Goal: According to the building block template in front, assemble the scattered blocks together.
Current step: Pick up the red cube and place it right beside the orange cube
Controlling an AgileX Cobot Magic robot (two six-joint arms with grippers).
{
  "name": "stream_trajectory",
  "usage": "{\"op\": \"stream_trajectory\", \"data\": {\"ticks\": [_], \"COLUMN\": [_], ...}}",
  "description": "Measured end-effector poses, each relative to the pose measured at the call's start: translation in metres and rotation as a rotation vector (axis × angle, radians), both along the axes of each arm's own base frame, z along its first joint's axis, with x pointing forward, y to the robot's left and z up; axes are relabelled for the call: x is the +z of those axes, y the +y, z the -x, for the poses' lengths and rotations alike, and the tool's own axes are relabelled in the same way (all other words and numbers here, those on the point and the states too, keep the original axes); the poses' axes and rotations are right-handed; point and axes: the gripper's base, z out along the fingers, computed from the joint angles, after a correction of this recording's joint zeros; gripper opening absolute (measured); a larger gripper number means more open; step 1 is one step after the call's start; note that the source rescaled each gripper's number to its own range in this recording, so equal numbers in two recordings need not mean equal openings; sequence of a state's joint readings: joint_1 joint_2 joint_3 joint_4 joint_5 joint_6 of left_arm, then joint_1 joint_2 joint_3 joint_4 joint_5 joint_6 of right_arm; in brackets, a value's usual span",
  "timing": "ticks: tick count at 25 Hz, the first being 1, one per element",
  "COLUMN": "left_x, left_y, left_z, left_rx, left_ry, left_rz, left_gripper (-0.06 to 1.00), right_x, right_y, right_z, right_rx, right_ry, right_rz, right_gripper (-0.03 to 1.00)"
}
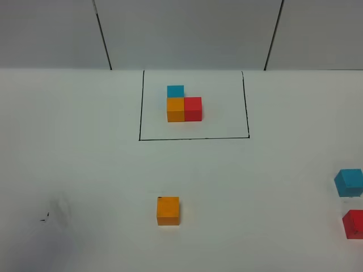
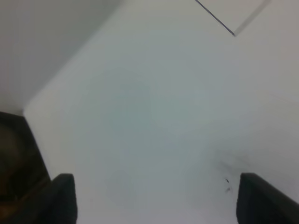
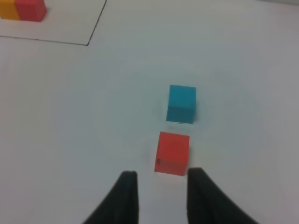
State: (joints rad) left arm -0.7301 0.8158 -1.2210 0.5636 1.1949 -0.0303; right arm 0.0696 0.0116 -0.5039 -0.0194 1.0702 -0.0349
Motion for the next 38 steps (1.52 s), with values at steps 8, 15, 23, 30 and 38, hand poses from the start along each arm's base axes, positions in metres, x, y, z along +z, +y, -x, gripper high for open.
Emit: {"op": "stream_trajectory", "data": {"ticks": [8, 15, 23, 30, 38], "left_x": [0.011, 0.003, -0.006, -0.063, -0.134], "left_y": [0.08, 0.064, 0.033, 0.03, 0.034], "left_z": [0.103, 0.145, 0.174, 0.175, 0.147], "left_rx": [-0.085, -0.193, -0.008, 0.153, 0.316], "left_ry": [-0.249, -0.275, -0.328, -0.26, -0.085], "left_rz": [0.305, 0.25, 0.329, 0.463, 0.501], "left_gripper": [0.53, 0.53, 0.53, 0.53, 0.53], "right_x": [0.0, 0.0, 0.0, 0.0, 0.0], "right_y": [0.0, 0.0, 0.0, 0.0, 0.0], "right_z": [0.0, 0.0, 0.0, 0.0, 0.0], "right_rx": [0.0, 0.0, 0.0, 0.0, 0.0], "right_ry": [0.0, 0.0, -0.001, -0.001, -0.001], "right_rz": [0.0, 0.0, 0.0, 0.0, 0.0], "right_gripper": [0.0, 0.0, 0.0, 0.0, 0.0]}}
